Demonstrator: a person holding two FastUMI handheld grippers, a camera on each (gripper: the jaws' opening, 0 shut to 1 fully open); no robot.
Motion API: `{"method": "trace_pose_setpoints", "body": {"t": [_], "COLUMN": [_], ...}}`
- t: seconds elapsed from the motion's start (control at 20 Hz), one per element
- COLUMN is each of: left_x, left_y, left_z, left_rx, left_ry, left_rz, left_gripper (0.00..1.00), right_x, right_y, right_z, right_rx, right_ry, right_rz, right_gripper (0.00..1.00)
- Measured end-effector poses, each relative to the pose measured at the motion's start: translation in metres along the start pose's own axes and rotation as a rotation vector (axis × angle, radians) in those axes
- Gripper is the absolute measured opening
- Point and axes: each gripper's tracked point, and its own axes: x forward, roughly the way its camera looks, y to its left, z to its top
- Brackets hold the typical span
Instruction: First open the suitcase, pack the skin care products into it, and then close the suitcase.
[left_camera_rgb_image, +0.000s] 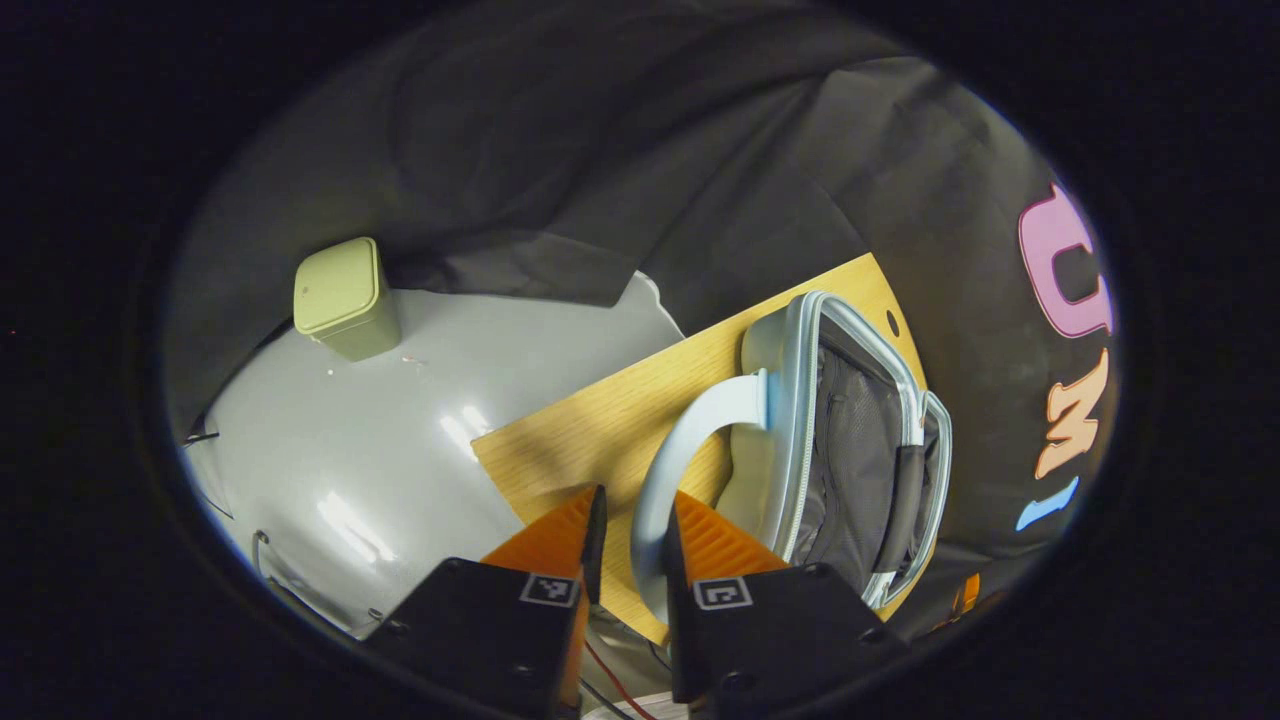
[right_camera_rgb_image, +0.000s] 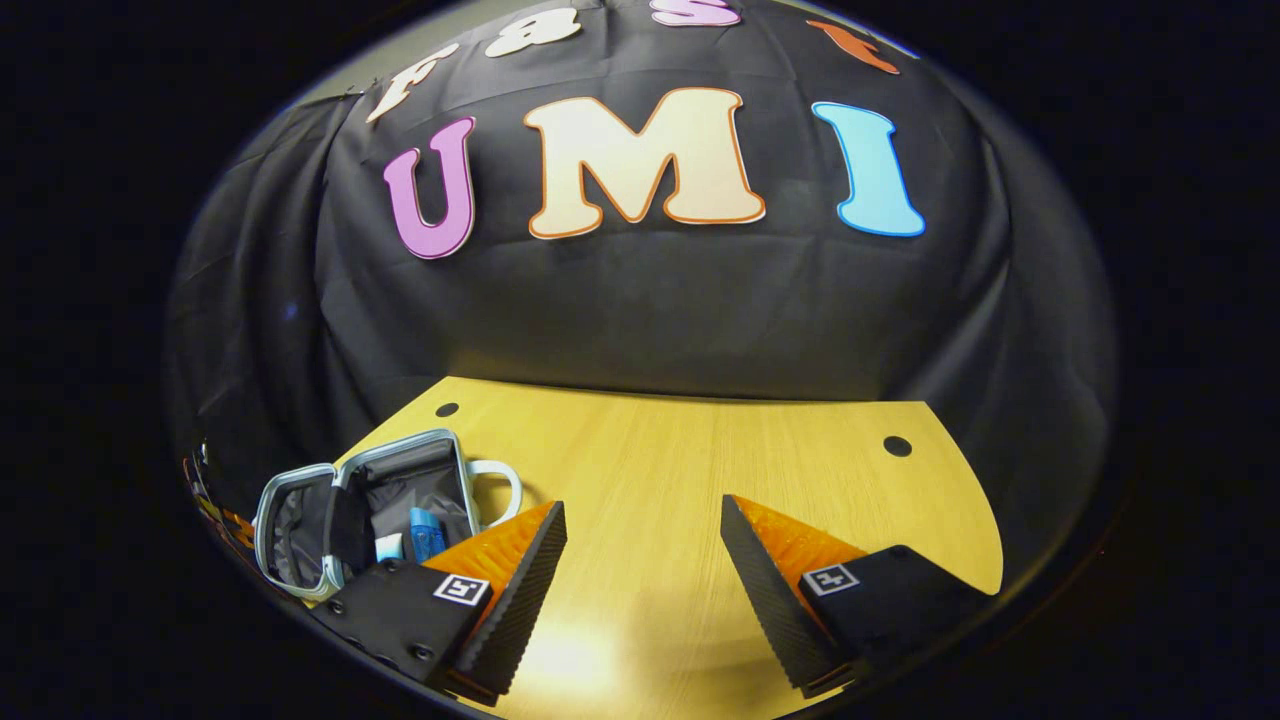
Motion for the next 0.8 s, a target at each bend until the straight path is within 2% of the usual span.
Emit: {"method": "trace_pose_setpoints", "body": {"t": [0.1,0.35,0.55,0.8], "left_x": [0.000,0.001,-0.004,-0.026], "left_y": [-0.004,-0.006,-0.013,-0.040], "left_z": [0.000,0.000,0.000,0.006], "left_rx": [-0.007,-0.036,-0.023,-0.051], "left_ry": [-0.001,0.000,0.010,-0.001], "left_rz": [-0.018,-0.044,-0.057,-0.160], "left_gripper": [0.14,0.06,0.08,0.04], "right_x": [-0.001,0.000,0.002,0.006], "right_y": [-0.001,-0.001,0.000,0.002], "right_z": [-0.003,-0.010,-0.019,-0.027], "right_rx": [0.009,-0.036,-0.043,-0.046], "right_ry": [0.006,0.020,0.044,0.066], "right_rz": [0.002,0.001,0.009,0.016], "right_gripper": [0.98,0.98,0.98,0.98]}}
